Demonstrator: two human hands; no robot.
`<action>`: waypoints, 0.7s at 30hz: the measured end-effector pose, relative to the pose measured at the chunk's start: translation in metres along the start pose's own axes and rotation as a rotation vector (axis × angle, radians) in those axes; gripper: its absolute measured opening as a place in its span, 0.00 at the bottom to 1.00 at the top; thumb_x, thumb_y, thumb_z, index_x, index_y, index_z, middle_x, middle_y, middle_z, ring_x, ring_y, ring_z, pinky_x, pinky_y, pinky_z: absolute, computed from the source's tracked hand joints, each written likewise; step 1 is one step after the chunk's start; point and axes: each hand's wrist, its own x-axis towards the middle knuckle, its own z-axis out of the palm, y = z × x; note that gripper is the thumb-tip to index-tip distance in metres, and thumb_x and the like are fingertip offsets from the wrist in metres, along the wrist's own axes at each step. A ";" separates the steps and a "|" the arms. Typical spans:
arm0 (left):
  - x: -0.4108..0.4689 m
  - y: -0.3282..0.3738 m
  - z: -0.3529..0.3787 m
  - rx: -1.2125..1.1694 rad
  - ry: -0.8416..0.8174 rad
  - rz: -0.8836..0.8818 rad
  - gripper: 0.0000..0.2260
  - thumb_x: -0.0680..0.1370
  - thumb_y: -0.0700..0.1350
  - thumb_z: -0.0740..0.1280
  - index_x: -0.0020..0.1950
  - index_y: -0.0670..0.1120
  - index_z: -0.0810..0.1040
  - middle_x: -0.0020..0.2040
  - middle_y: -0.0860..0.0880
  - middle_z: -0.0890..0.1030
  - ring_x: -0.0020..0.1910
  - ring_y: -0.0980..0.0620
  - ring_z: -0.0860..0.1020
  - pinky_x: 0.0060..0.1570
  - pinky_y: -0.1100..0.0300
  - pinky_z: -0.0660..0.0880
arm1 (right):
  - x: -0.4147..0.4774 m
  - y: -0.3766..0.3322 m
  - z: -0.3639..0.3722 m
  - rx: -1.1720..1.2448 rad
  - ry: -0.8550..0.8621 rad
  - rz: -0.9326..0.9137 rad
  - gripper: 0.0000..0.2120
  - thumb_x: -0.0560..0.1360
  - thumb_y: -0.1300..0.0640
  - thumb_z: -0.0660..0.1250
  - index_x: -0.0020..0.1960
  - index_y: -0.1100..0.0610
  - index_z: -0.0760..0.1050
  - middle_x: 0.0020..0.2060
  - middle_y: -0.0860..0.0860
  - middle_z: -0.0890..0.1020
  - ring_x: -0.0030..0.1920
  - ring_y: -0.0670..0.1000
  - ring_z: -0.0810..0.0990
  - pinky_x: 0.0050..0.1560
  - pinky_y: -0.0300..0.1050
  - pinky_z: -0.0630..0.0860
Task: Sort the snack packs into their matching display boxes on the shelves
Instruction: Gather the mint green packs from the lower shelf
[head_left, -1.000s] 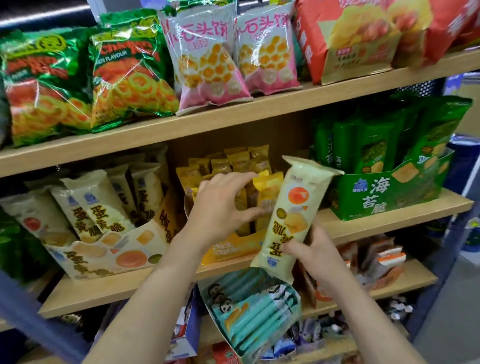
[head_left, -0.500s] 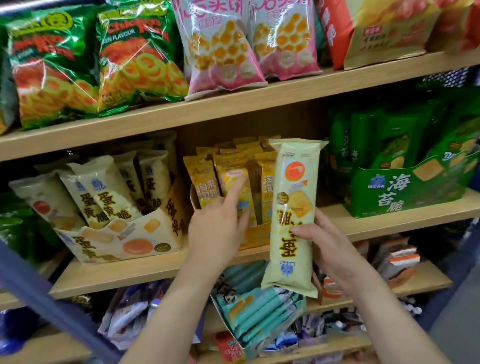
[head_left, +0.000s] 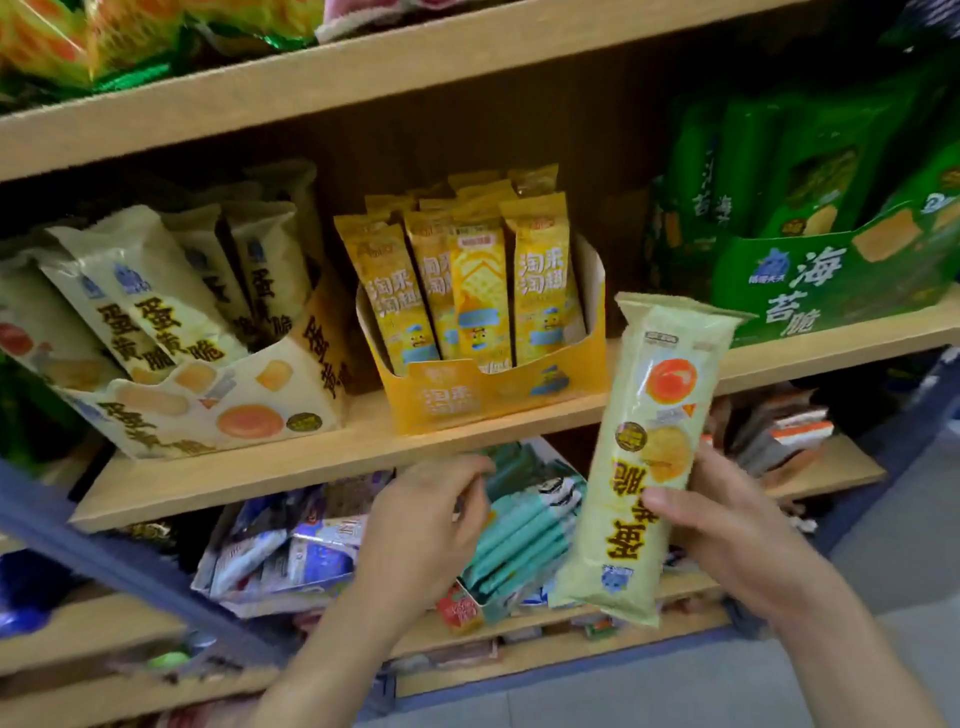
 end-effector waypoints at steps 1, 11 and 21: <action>-0.013 -0.010 0.016 -0.020 -0.167 -0.113 0.11 0.79 0.50 0.62 0.57 0.50 0.82 0.52 0.54 0.84 0.50 0.53 0.80 0.46 0.59 0.76 | -0.008 0.009 -0.003 -0.010 0.007 0.035 0.38 0.48 0.47 0.87 0.56 0.51 0.82 0.54 0.57 0.85 0.52 0.56 0.84 0.45 0.45 0.82; -0.008 -0.090 0.135 0.051 -0.934 -0.367 0.35 0.79 0.66 0.57 0.79 0.46 0.55 0.74 0.43 0.68 0.69 0.42 0.71 0.63 0.49 0.72 | -0.044 0.110 0.016 -0.210 0.325 0.173 0.43 0.75 0.67 0.68 0.70 0.24 0.56 0.59 0.42 0.82 0.56 0.50 0.83 0.47 0.43 0.81; -0.001 -0.097 0.143 -0.366 -1.031 -0.543 0.31 0.77 0.67 0.61 0.76 0.55 0.58 0.69 0.45 0.73 0.61 0.45 0.77 0.61 0.50 0.75 | -0.003 0.216 0.029 -0.615 0.638 0.162 0.18 0.79 0.62 0.66 0.52 0.37 0.81 0.50 0.56 0.75 0.39 0.39 0.77 0.43 0.36 0.73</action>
